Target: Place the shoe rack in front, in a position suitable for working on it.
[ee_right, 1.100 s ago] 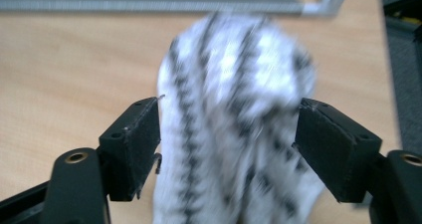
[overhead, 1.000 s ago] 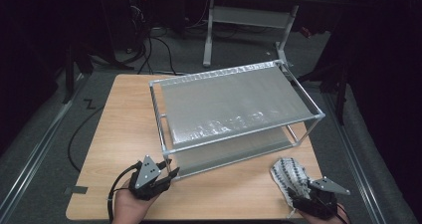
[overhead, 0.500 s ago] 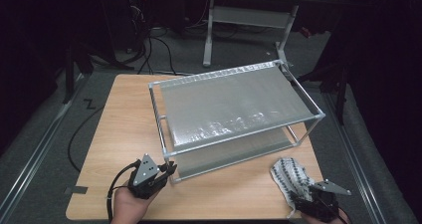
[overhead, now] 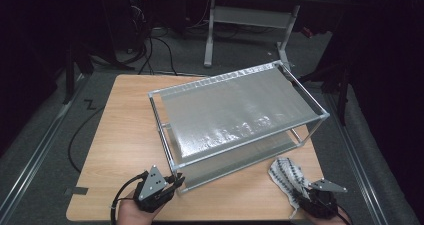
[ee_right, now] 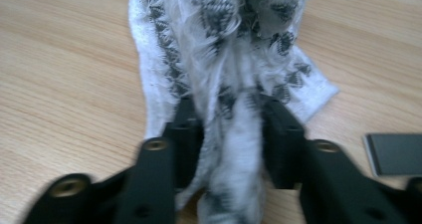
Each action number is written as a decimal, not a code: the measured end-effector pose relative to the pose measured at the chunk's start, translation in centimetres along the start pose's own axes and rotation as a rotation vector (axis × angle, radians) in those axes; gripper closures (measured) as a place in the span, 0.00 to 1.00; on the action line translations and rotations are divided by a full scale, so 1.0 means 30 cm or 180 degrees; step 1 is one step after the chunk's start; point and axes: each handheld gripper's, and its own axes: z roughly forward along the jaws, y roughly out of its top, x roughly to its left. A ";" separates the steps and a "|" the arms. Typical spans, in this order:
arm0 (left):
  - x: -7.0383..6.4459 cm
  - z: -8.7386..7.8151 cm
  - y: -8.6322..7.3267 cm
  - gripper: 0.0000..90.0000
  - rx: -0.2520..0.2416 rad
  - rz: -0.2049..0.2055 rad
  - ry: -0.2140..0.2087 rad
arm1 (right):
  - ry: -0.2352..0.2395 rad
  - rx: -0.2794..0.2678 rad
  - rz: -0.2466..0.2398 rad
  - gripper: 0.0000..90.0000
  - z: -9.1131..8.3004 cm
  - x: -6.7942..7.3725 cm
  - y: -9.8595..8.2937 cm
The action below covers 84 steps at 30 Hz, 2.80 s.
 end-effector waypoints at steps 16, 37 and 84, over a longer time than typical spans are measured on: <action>-0.030 -0.012 -0.005 0.88 0.0004 0.0081 -0.0029 | 0.0113 -0.0586 -0.0487 0.88 0.059 0.239 0.219; -0.079 -0.031 -0.015 0.88 0.0036 0.0195 0.0040 | 0.1002 -0.0657 -0.1141 0.82 0.293 0.760 0.347; -0.079 -0.042 -0.002 0.89 -0.0128 0.0001 -0.0026 | 0.1008 -0.0577 -0.1310 0.80 0.261 0.823 0.285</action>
